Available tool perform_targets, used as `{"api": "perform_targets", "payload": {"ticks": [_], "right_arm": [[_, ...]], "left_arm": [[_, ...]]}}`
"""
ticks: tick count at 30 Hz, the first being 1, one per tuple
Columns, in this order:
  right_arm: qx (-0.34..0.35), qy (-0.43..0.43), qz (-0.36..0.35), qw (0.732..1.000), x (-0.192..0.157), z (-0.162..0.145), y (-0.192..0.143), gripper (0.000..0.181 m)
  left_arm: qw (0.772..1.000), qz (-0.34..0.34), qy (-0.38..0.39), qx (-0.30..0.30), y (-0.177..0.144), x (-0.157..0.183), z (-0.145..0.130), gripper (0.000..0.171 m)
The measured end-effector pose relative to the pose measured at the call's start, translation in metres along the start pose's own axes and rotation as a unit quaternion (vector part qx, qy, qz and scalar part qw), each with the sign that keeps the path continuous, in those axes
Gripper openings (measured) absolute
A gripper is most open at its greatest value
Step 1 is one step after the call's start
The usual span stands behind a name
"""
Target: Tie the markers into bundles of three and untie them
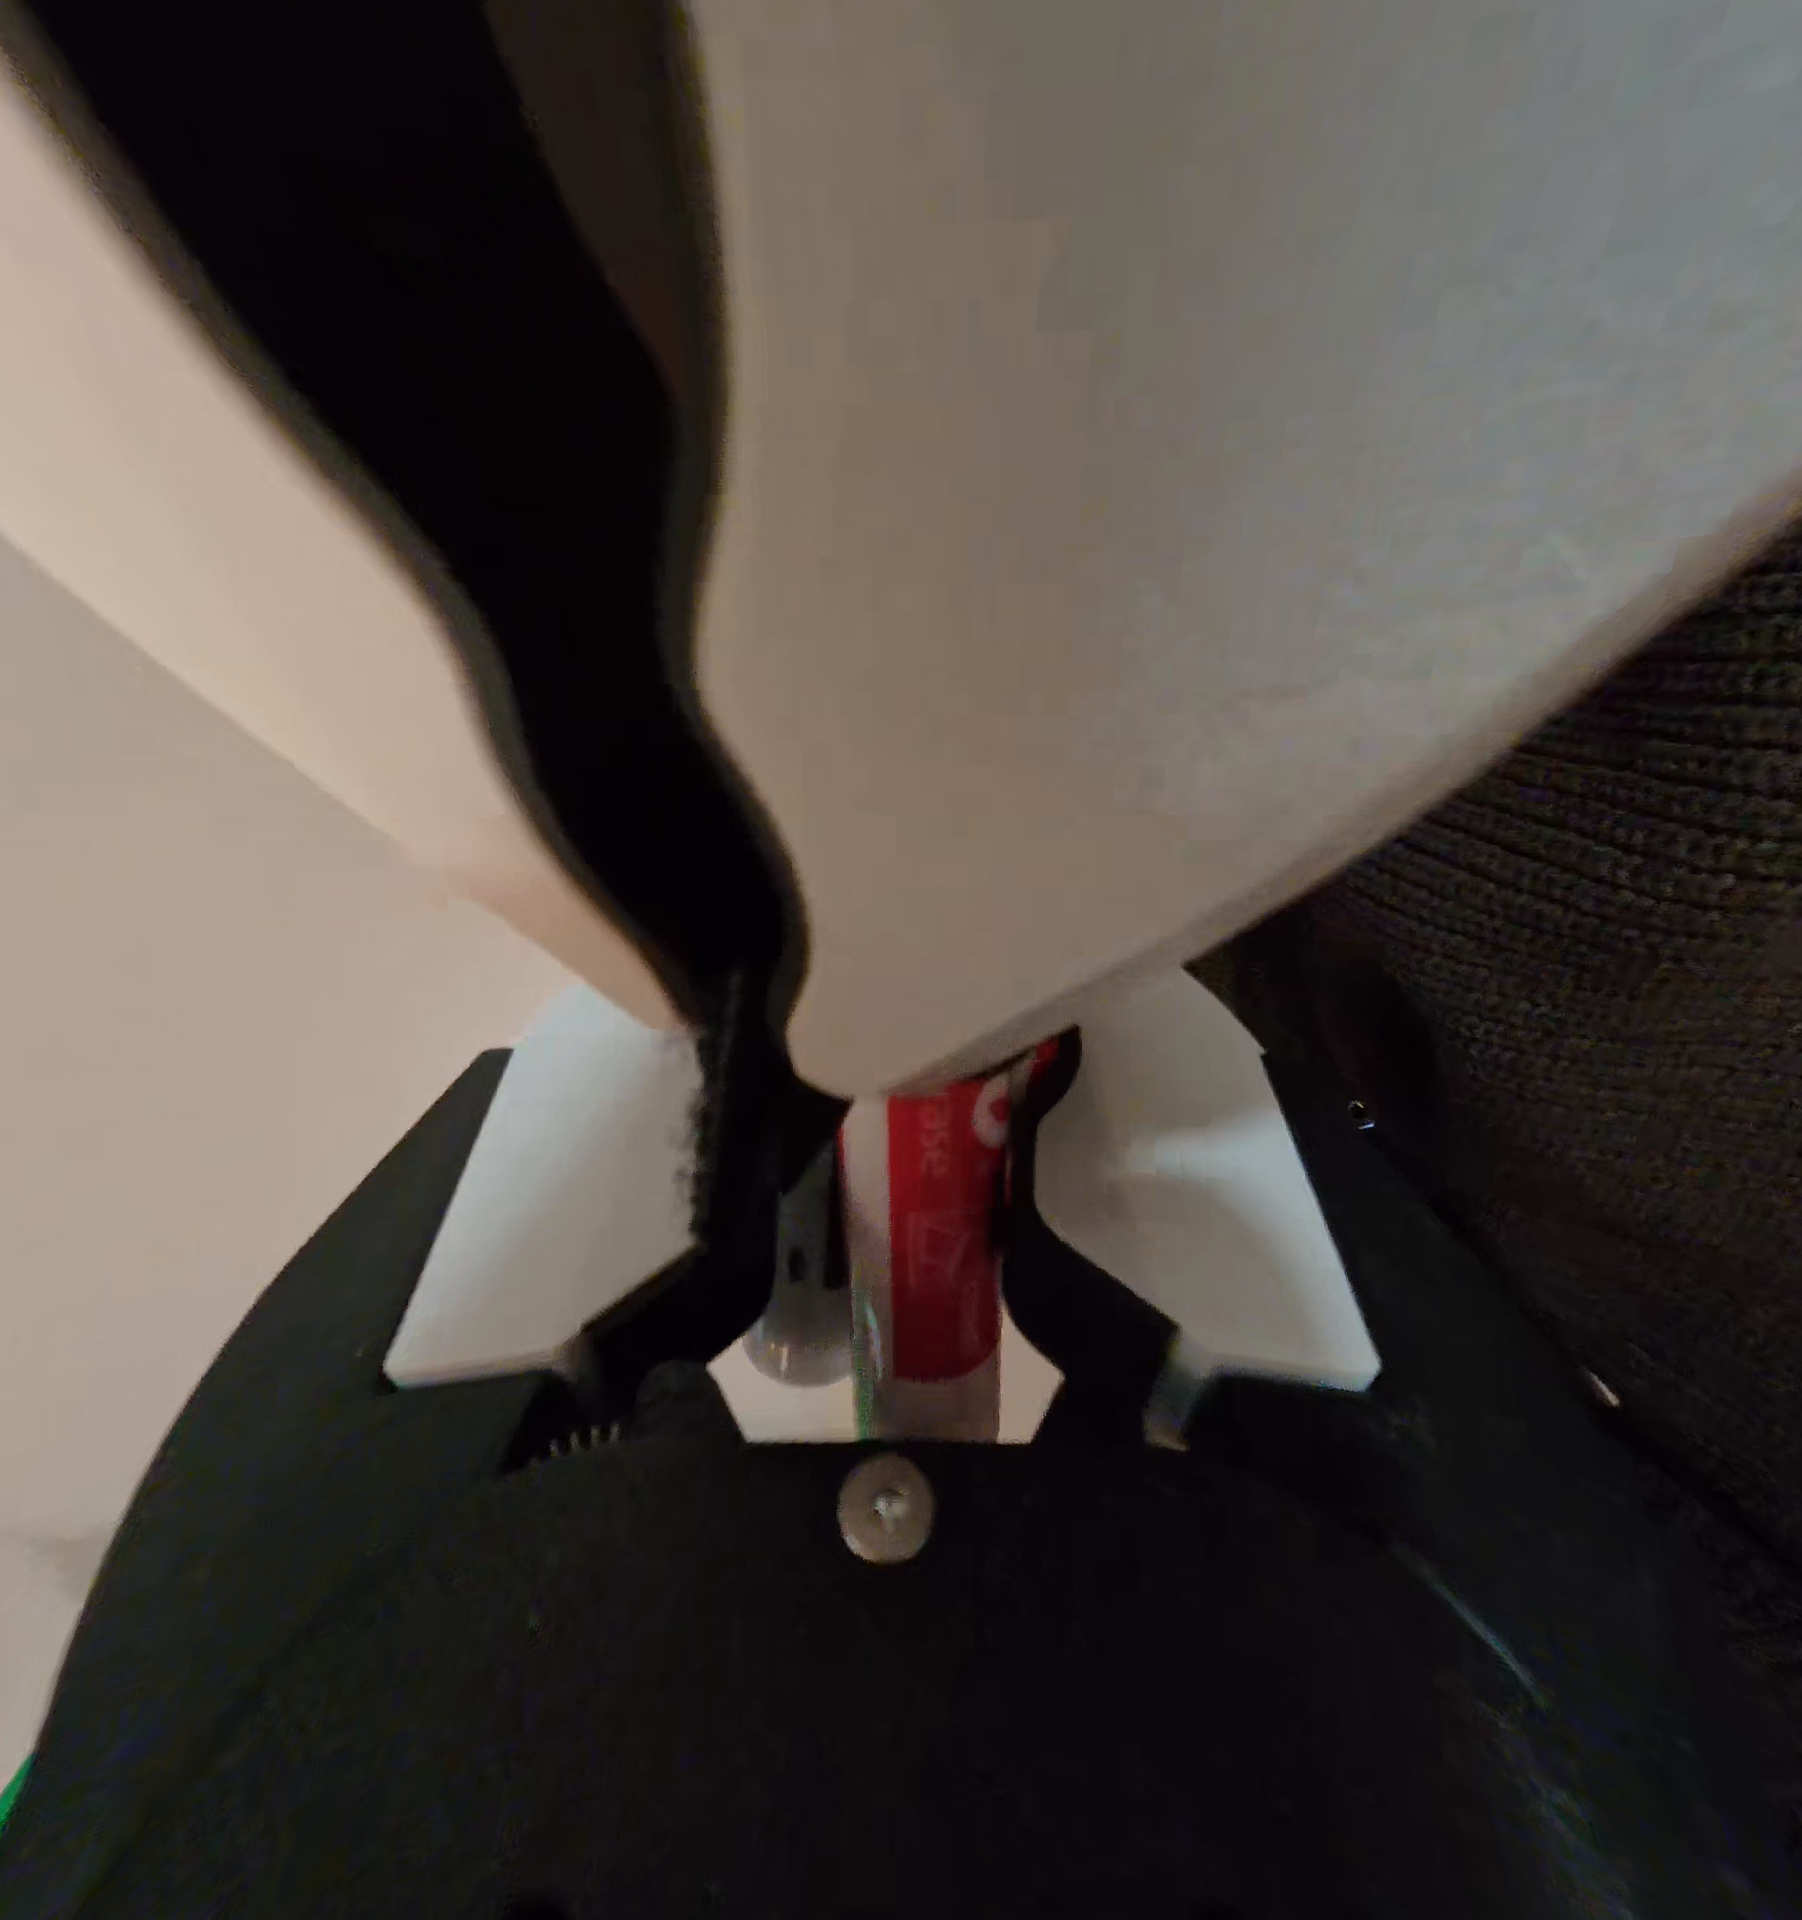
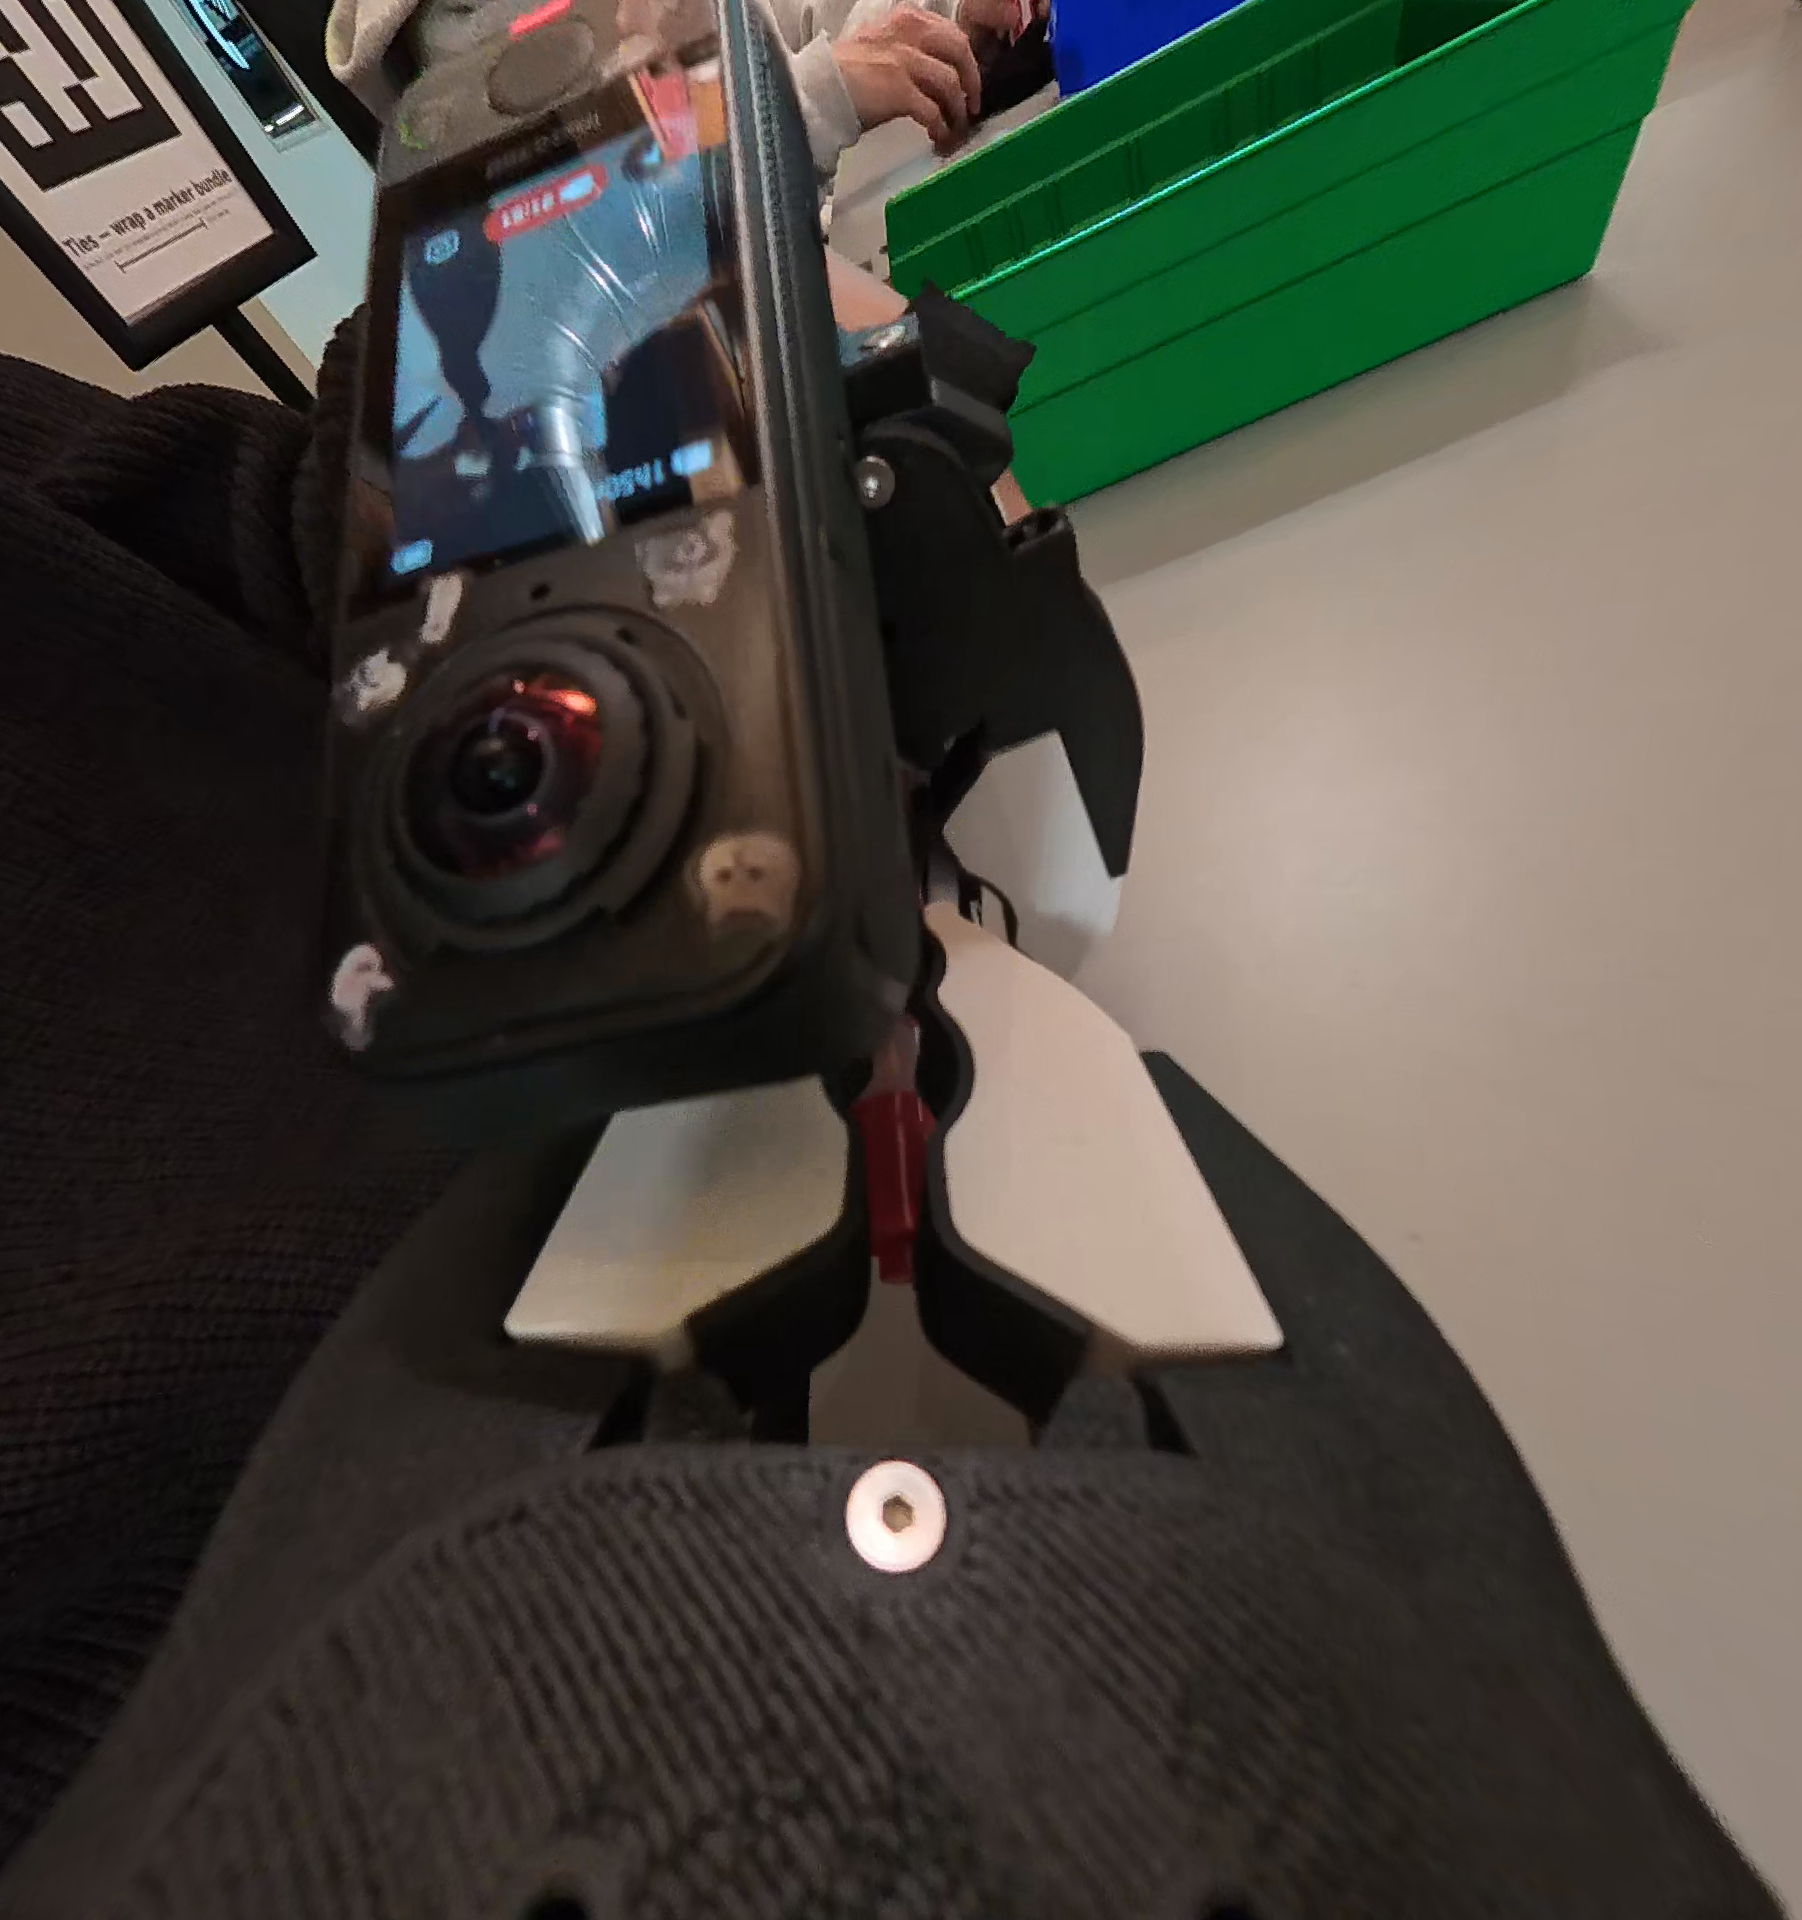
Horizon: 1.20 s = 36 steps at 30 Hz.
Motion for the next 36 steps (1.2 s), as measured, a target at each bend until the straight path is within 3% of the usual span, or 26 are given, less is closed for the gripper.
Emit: {"api": "perform_targets", "payload": {"ticks": [7,12,14,17,19,21,24,27,29,31,36], "right_arm": [[-0.003,0.003,-0.042,0.999,0.013,0.000,-0.011,0.005],[0.016,0.020,-0.113,0.993,0.030,0.003,-0.034,0.004],[0.031,0.027,-0.143,0.989,0.035,0.005,-0.045,0.004],[0.027,0.033,-0.196,0.980,0.041,0.002,-0.060,0.004],[0.035,0.039,-0.219,0.974,0.043,0.001,-0.069,0.004],[0.056,0.042,-0.222,0.972,0.041,0.004,-0.078,0.004],[0.073,0.035,-0.242,0.967,0.036,0.010,-0.093,0.004],[0.094,0.026,-0.293,0.951,0.034,0.020,-0.127,0.004],[0.120,0.025,-0.343,0.932,0.034,0.030,-0.166,0.004],[0.150,0.029,-0.396,0.906,0.033,0.038,-0.212,0.004],[0.144,0.036,-0.568,0.810,0.046,0.022,-0.309,0.004]], "left_arm": [[0.998,0.042,-0.029,0.032,-0.015,-0.016,-0.015,0.068],[0.977,0.063,-0.095,0.181,-0.046,-0.042,-0.029,0.079],[0.952,0.079,-0.139,0.262,-0.062,-0.058,-0.035,0.078],[0.887,0.108,-0.216,0.392,-0.075,-0.075,-0.045,0.076],[0.848,0.108,-0.264,0.447,-0.073,-0.076,-0.057,0.074],[0.818,0.117,-0.312,0.469,-0.063,-0.073,-0.070,0.071],[0.794,0.126,-0.393,0.447,-0.043,-0.071,-0.087,0.064],[0.763,0.138,-0.416,0.476,-0.033,-0.070,-0.091,0.064],[0.759,0.136,-0.409,0.489,-0.026,-0.069,-0.087,0.064],[0.773,0.120,-0.401,0.477,-0.017,-0.067,-0.083,0.065],[0.794,0.114,-0.384,0.457,-0.004,-0.065,-0.075,0.066]]}}
Point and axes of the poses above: each gripper's, where its closed fingertips meet, y out along the fingers, z out of its top, x = y × z across the jaws, the point moved 6 cm from there along -y, back along the fingers, and after that the axes turned 3 degrees about y, right-handed, at the moved point
